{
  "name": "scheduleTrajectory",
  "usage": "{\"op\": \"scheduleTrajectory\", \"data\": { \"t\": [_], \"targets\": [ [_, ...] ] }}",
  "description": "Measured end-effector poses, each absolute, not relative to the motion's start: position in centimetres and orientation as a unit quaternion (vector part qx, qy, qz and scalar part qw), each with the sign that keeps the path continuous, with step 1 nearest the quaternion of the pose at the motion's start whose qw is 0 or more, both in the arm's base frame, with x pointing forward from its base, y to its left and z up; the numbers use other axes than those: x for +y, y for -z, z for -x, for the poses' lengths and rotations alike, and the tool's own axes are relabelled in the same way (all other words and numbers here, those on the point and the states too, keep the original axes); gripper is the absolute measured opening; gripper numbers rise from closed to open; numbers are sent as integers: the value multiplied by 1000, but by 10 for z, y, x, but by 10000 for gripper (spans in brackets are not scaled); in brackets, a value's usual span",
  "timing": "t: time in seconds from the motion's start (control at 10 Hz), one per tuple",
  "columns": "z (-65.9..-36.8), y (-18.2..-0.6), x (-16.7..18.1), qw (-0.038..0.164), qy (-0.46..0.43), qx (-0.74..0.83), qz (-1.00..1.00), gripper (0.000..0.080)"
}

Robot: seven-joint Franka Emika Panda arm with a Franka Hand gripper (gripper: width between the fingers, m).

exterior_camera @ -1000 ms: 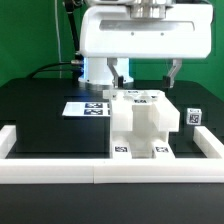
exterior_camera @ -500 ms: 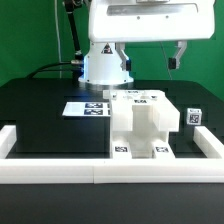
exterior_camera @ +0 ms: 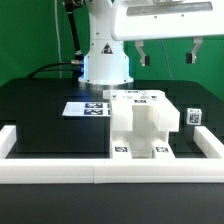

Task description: Assemble chair

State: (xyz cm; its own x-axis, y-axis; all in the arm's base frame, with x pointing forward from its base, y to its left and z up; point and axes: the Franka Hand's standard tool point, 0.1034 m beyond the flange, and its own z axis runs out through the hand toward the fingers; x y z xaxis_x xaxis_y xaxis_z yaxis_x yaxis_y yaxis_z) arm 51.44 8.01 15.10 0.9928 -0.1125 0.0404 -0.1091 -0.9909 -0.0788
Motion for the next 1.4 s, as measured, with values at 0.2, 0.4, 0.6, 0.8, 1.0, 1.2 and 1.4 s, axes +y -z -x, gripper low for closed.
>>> {"op": "scheduleTrajectory", "data": {
  "t": [0.2,0.4,0.6,0.8,1.0,1.2,1.4],
  "targets": [
    [-514,-151,80,38,22,55,997,649],
    [-496,-143,91,39,11,97,994,649],
    [-471,-130,117,44,-5,143,989,649],
    [-451,-108,141,45,2,156,987,649],
    [-452,-100,141,41,4,154,987,649],
    [-452,-100,141,41,5,155,987,649],
    [-449,-98,138,44,5,155,987,649]
  ]
}}
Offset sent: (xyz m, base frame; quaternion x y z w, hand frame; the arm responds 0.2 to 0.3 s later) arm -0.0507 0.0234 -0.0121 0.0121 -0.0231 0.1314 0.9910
